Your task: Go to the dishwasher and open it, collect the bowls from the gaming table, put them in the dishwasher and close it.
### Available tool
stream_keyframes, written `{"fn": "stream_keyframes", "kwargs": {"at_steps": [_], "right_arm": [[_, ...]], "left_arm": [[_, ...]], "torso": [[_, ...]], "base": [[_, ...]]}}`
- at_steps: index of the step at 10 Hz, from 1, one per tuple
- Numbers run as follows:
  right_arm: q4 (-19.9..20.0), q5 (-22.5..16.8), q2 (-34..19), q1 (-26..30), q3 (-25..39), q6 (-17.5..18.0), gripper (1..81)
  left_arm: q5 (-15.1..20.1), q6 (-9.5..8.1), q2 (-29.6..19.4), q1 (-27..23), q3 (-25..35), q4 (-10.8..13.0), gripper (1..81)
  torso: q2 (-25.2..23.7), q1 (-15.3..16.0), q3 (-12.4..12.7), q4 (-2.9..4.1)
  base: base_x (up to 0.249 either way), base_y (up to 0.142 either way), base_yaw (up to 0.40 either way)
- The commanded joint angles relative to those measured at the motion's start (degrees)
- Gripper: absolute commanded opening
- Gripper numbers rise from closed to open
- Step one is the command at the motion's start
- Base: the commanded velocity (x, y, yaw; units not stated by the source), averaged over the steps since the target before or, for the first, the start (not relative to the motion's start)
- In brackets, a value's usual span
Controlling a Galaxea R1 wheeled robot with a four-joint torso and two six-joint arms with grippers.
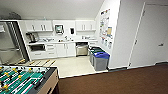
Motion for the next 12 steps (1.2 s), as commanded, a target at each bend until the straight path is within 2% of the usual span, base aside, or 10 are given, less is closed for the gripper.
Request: {"fn": "stream_keyframes", "kwargs": {"at_steps": [1, 12], "right_arm": [[-0.56, -2.83, -1.32, 1.85, -0.13, -0.15, 1.0], [-0.56, -2.83, -1.14, 1.76, -0.39, -0.15, 1.0]], "left_arm": [[3.19, 0.36, -0.35, -2.68, 0.11, 0.56, 1.0], [3.19, 0.54, 0.00, -2.50, 0.11, 0.56, 1.0]], "torso": [[0.00, 0.00, 0.00, 0.00], [0.00, 0.00, 0.00, 0.00]], "base": [[0.149, 0.000, 0.000], [0.148, 0.000, 0.000]]}}
